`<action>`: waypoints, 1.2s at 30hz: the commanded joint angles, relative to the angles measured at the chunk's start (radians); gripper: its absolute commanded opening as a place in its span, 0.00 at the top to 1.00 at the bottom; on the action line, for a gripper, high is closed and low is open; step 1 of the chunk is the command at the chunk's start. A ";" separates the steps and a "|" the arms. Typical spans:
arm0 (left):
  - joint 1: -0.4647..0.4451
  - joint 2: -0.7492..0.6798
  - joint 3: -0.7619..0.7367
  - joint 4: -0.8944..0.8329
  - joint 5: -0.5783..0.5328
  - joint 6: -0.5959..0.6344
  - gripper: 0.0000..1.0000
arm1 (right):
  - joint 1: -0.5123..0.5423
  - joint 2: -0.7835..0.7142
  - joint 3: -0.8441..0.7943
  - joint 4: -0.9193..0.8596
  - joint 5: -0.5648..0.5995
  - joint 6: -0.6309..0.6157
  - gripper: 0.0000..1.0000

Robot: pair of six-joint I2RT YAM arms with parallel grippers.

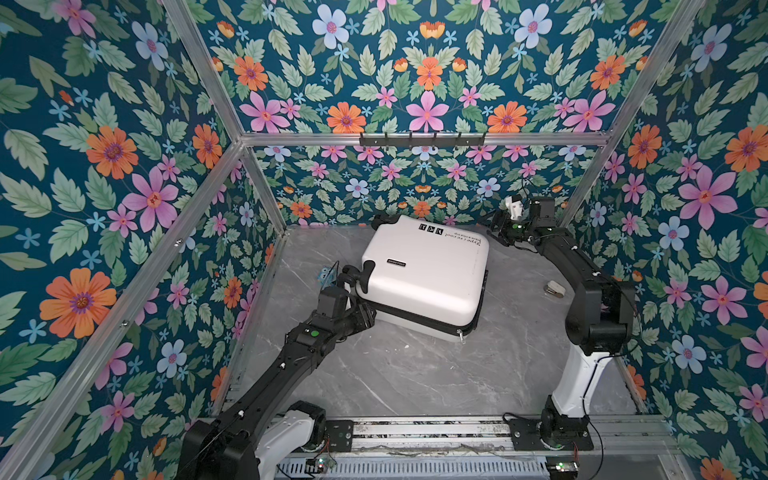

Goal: Pack the luggage

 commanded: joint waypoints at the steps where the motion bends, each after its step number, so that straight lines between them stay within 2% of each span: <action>1: 0.002 0.043 -0.001 0.158 0.038 -0.054 0.34 | 0.001 0.062 0.042 0.032 -0.124 -0.007 0.20; 6: 0.002 0.115 0.037 0.198 0.039 -0.048 0.34 | 0.004 0.104 0.039 0.074 -0.254 -0.010 0.21; 14: 0.001 0.217 0.109 0.215 0.038 -0.017 0.35 | 0.004 0.008 -0.137 0.173 -0.357 -0.029 0.21; 27: 0.002 0.360 0.211 0.218 0.059 0.044 0.35 | 0.006 -0.253 -0.523 0.336 -0.318 -0.005 0.23; 36: 0.002 0.551 0.416 0.178 0.087 0.129 0.36 | 0.016 -0.501 -0.731 0.338 -0.228 -0.008 0.23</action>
